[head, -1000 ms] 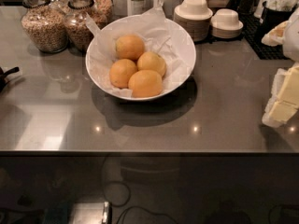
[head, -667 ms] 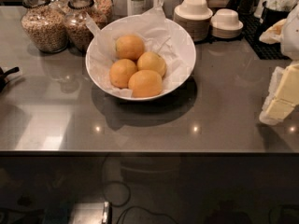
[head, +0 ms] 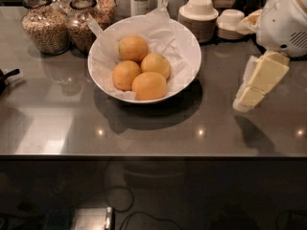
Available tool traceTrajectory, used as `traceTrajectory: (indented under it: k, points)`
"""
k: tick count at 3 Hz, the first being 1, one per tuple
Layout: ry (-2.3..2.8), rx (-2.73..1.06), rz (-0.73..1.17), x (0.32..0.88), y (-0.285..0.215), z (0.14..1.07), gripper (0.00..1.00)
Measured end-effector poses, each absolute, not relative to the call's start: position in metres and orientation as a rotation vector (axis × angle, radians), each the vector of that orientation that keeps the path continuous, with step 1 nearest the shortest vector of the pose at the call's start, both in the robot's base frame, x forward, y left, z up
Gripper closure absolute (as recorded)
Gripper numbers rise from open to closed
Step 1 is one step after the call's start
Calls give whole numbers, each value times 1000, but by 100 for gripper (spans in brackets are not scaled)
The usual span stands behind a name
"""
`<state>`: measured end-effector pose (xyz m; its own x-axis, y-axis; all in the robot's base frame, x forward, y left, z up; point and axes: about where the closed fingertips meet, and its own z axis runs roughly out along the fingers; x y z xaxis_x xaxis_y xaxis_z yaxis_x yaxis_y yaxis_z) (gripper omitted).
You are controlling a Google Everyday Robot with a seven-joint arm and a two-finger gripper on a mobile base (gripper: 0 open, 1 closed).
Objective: Pick orange from white bowl
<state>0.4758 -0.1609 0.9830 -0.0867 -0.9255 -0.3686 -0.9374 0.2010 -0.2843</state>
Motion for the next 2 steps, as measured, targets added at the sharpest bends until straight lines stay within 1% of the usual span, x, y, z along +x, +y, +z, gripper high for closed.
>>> traceTrajectory:
  k: [2]
  points:
    - [1840,-1766,227,500,-94,978,0]
